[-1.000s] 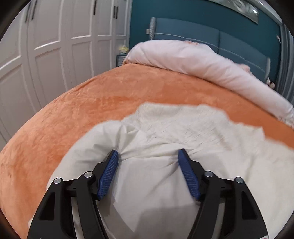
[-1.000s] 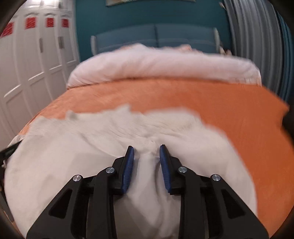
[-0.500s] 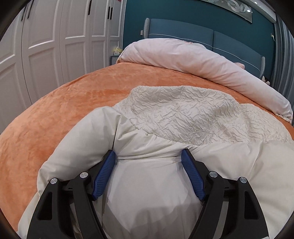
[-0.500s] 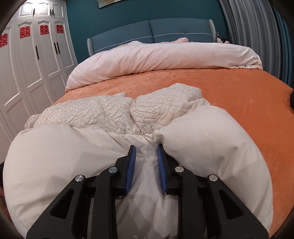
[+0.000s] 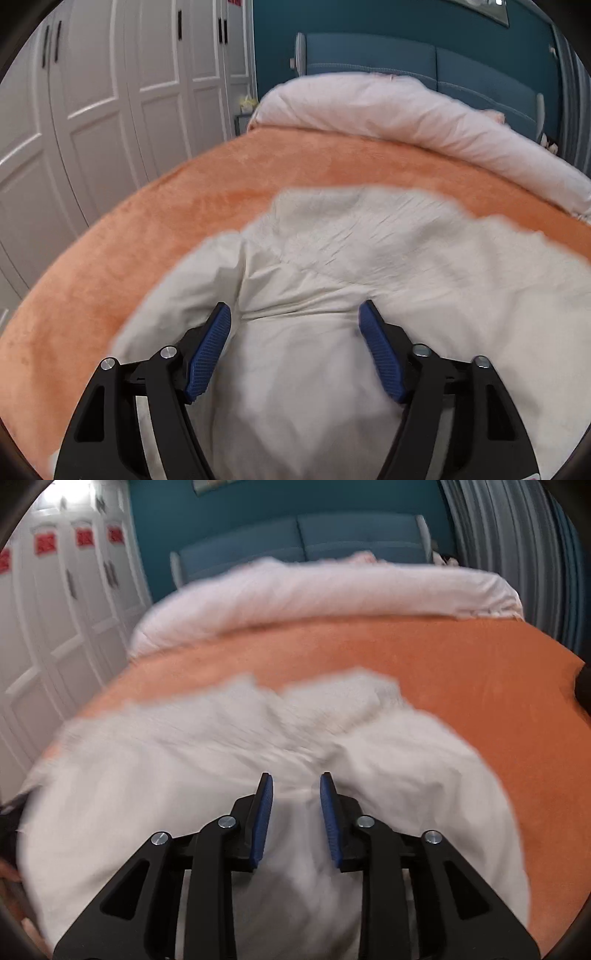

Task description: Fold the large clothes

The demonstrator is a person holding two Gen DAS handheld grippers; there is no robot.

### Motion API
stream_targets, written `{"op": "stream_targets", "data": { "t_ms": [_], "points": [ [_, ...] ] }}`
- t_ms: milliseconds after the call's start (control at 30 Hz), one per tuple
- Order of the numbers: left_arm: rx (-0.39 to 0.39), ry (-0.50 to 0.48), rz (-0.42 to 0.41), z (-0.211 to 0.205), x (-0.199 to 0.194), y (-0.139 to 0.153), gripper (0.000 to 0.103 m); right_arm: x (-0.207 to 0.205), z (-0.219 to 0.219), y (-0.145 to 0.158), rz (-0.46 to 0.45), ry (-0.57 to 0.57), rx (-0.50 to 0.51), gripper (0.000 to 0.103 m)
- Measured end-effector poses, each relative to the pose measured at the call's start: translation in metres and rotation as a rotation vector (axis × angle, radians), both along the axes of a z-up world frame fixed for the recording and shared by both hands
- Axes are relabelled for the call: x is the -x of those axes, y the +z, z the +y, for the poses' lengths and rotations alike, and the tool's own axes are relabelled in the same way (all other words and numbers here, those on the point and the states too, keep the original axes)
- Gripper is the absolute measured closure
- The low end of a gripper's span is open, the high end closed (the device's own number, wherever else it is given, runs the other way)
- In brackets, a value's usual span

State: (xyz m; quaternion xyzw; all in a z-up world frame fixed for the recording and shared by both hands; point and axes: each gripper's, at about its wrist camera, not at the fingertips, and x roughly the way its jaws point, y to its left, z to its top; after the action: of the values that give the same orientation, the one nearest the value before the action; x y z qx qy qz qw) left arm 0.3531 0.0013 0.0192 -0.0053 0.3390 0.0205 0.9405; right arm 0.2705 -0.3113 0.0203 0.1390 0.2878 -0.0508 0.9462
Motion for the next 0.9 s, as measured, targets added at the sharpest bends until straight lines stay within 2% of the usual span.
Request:
{"op": "stream_targets", "data": {
  "t_ms": [67, 133, 200, 333, 467, 567, 667, 733, 800, 900],
  "points": [
    [0.110, -0.043, -0.034, -0.005, 0.022, 0.027, 0.035, 0.019, 0.016, 0.022, -0.067, 0.031, 0.006, 0.076],
    [0.154, -0.069, -0.042, -0.015, 0.036, 0.038, 0.033, 0.033, 0.042, 0.034, -0.104, 0.080, 0.043, 0.076],
    [0.162, -0.103, -0.017, -0.031, 0.043, 0.034, 0.033, 0.035, 0.062, 0.029, -0.089, 0.117, 0.063, 0.076],
    [0.029, -0.112, 0.010, -0.059, 0.043, -0.001, 0.031, 0.022, 0.086, -0.006, 0.003, 0.147, 0.112, 0.076],
    [-0.072, -0.116, -0.023, -0.068, 0.046, -0.021, 0.027, 0.019, 0.092, -0.025, 0.022, 0.150, 0.135, 0.077],
    [-0.085, -0.107, -0.002, -0.070, 0.042, -0.024, 0.026, 0.015, 0.095, -0.020, 0.063, 0.143, 0.148, 0.076],
    [-0.075, -0.106, 0.004, -0.069, 0.044, -0.026, 0.025, 0.022, 0.102, 0.001, 0.032, 0.141, 0.104, 0.074],
    [-0.071, -0.104, 0.005, -0.069, 0.045, -0.026, 0.025, 0.021, 0.114, -0.006, 0.057, 0.161, 0.108, 0.074],
    [-0.076, -0.100, 0.011, -0.069, 0.045, -0.026, 0.025, 0.020, 0.123, -0.022, 0.069, 0.149, 0.165, 0.074],
    [-0.081, -0.098, 0.029, -0.069, 0.044, -0.023, 0.025, 0.016, 0.122, -0.017, 0.102, 0.145, 0.162, 0.075]
  ]
}}
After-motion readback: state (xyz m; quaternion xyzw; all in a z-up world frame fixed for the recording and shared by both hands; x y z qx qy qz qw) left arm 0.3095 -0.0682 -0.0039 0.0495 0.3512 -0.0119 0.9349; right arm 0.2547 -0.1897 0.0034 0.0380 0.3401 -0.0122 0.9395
